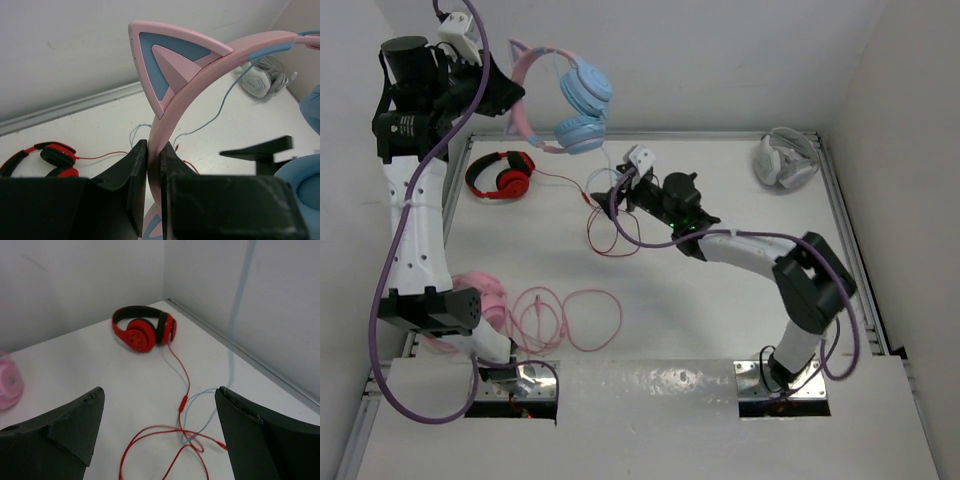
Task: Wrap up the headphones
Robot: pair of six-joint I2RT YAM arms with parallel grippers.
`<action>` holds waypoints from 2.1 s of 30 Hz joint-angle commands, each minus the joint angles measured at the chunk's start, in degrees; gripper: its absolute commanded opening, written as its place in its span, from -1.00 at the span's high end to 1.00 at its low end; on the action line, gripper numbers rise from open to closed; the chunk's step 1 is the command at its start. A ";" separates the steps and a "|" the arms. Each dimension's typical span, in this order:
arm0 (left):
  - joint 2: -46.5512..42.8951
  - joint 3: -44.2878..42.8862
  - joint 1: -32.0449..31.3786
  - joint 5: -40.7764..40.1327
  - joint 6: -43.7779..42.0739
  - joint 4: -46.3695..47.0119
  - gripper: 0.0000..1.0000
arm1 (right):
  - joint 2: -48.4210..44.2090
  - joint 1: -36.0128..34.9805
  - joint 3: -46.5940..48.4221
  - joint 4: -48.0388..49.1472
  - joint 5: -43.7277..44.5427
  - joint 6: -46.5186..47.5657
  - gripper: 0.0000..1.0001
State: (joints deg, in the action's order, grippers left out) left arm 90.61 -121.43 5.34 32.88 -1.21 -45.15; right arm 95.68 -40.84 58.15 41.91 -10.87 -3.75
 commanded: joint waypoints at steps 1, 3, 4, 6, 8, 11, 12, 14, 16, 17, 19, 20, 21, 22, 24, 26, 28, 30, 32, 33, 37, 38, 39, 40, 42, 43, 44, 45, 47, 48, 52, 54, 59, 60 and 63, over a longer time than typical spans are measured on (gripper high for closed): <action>-4.56 -0.39 -0.25 0.60 1.48 4.01 1.00 | 7.99 -0.73 7.84 9.23 10.41 -3.36 -0.80; -5.35 -0.13 -0.25 0.60 -0.36 3.75 1.00 | 11.62 -0.73 12.06 10.38 17.27 -3.11 -0.78; -5.53 -0.21 -0.16 0.60 -0.63 3.49 1.00 | 14.77 -0.73 13.55 9.86 18.51 -2.85 -0.78; -5.97 -0.21 -0.25 0.60 -1.33 3.22 1.00 | 17.77 -0.73 18.47 7.94 20.54 -3.54 -0.76; -6.15 -0.30 -0.25 0.52 -1.69 2.87 1.00 | 22.41 -0.73 24.08 6.26 20.37 -3.99 -0.76; -6.23 -0.39 -0.25 0.86 -2.13 2.26 1.00 | 28.75 -0.73 31.73 1.69 20.19 -4.42 -0.73; -6.23 -0.30 -0.16 0.95 -2.30 2.08 1.00 | 30.17 -0.73 32.72 1.34 21.06 -4.95 -0.68; -6.32 -0.13 -0.07 1.04 -1.95 1.55 1.00 | 32.10 -0.47 33.17 2.12 26.50 -5.92 -0.22; -6.50 0.05 0.10 1.04 -1.60 0.77 1.00 | 34.22 0.14 32.82 3.09 30.37 -6.70 0.45; -6.67 0.31 0.54 1.04 -1.69 0.67 1.00 | 34.66 1.19 32.03 3.00 30.04 -7.23 0.64; -7.02 2.15 1.16 0.26 -1.34 1.54 1.00 | 33.88 3.21 30.11 3.88 29.50 -7.33 1.00; -7.20 3.29 2.12 0.08 -1.25 1.99 1.00 | 32.74 3.74 29.48 4.49 30.20 -6.63 1.00; -7.37 5.91 2.65 0.08 -1.07 2.69 1.00 | 28.64 4.36 29.13 4.93 31.08 -5.93 1.00; -7.72 7.33 3.18 -0.01 -0.90 4.26 1.00 | 26.08 4.80 29.13 4.85 31.87 -3.31 1.00; -7.99 11.11 4.41 -0.89 -0.90 5.85 1.00 | 20.45 5.59 32.53 1.62 32.93 1.18 1.00; -8.25 13.22 4.41 -2.91 -1.16 7.61 1.00 | 12.10 4.98 36.85 -1.12 30.24 8.74 1.00; -8.17 14.02 4.50 -2.74 -1.25 8.75 1.00 | 4.48 4.19 37.47 -3.06 27.41 13.56 1.00; -7.99 14.99 4.50 -2.04 -0.73 9.20 1.00 | 0.14 4.01 35.46 -5.51 25.47 14.12 1.00; -7.73 15.86 4.33 -0.81 -0.11 10.16 1.00 | -4.87 4.19 30.90 -7.10 25.81 15.78 1.00; -7.64 16.04 4.41 -0.46 0.42 10.43 1.00 | -6.28 4.36 28.88 -7.37 25.90 16.66 1.00; -6.50 15.52 4.24 1.13 0.69 11.13 1.00 | -9.55 4.71 22.80 -9.21 25.99 18.60 1.00; -6.50 15.34 4.32 0.96 0.69 11.31 1.00 | -9.46 4.98 22.88 -9.65 26.43 18.34 1.00; -6.67 15.34 4.32 0.78 0.69 11.39 1.00 | -9.37 5.15 23.15 -10.00 26.87 17.90 1.00; -6.93 15.34 4.32 0.26 0.69 11.40 1.00 | -9.02 5.77 24.28 -10.27 26.96 17.46 1.00; -7.37 15.60 4.24 -0.10 0.34 11.22 1.00 | -8.49 6.47 26.13 -13.07 26.43 16.58 1.00; -7.46 15.78 4.24 -0.27 0.16 11.22 1.00 | -8.06 7.08 27.79 -14.13 25.82 16.49 1.00; -7.64 16.30 4.24 -0.45 -0.02 11.22 1.00 | -7.36 7.26 28.15 -15.36 25.73 16.67 1.00; -7.90 16.83 4.24 -0.80 -0.10 11.57 1.00 | -7.09 7.44 28.07 -15.72 25.73 17.45 1.00; -7.90 18.33 4.15 -0.98 0.07 12.10 1.00 | -6.73 7.62 27.20 -16.42 26.52 18.16 1.00; -7.82 18.94 3.80 -1.15 0.16 12.79 1.00 | -6.56 7.97 25.80 -16.68 26.69 18.16 1.00; -6.94 22.54 1.96 -0.72 0.16 14.21 1.00 | -6.38 9.90 22.63 -21.86 24.60 16.67 1.00; -6.33 24.03 0.03 -1.59 -0.63 14.21 1.00 | -6.29 11.74 20.61 -24.24 23.45 15.27 1.00; -3.43 25.28 -4.81 -10.29 -5.98 12.72 1.00 | -9.01 12.27 16.82 -24.58 18.36 21.49 1.00; -1.33 24.84 -7.08 -11.34 -6.95 12.19 1.00 | -9.28 12.28 18.73 -25.81 17.91 21.59 1.00; 2.80 23.87 -11.47 -11.00 -11.78 8.33 1.00 | -9.55 12.19 23.22 -28.90 17.64 22.64 1.00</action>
State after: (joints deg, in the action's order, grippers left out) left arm 90.35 -95.68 -2.09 22.85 -8.64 -36.38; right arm 89.95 -28.25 75.57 13.50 9.43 16.45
